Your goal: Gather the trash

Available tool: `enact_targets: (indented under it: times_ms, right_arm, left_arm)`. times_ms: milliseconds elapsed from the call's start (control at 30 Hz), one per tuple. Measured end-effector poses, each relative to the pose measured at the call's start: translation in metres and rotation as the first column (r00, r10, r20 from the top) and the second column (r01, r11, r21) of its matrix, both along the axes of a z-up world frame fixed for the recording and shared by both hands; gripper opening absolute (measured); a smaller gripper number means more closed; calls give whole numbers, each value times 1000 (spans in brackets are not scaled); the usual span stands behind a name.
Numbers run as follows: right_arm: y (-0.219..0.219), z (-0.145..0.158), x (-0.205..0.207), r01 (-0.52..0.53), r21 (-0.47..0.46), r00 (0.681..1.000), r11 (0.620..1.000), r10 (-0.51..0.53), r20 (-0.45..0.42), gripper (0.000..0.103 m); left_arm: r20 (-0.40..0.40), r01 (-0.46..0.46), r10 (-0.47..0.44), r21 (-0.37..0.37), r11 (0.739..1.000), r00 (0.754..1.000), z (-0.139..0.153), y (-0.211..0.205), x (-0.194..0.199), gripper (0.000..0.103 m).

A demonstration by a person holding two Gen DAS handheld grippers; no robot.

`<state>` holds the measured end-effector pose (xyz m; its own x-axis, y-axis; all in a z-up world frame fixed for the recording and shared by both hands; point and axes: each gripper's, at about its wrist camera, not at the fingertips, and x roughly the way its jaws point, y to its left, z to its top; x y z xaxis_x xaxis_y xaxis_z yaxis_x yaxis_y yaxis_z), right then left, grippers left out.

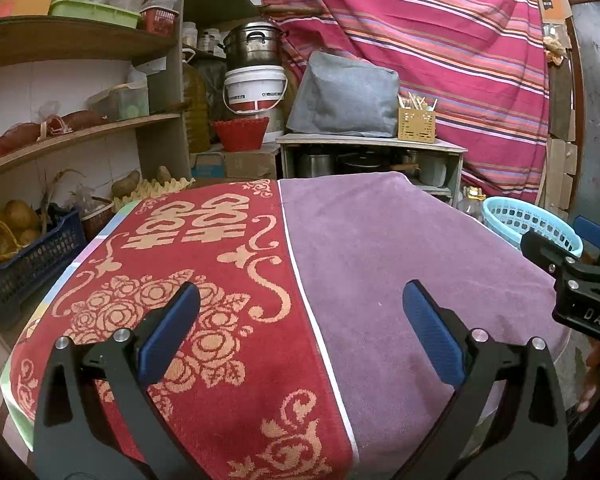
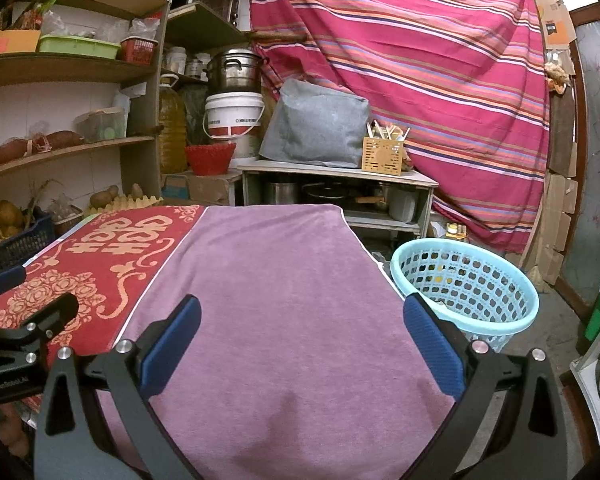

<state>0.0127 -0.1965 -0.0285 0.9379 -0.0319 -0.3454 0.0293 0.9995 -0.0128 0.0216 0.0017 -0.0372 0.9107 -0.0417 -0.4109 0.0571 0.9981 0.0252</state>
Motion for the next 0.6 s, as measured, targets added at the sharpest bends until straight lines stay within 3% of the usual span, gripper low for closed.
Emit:
enact_targets:
  times_ms: [600]
  right_arm:
    - [-1, 0, 0, 0, 0, 1000, 1000, 0, 1, 99]
  left_arm:
    - [-2, 0, 0, 5, 1000, 1000, 0, 1, 0, 98]
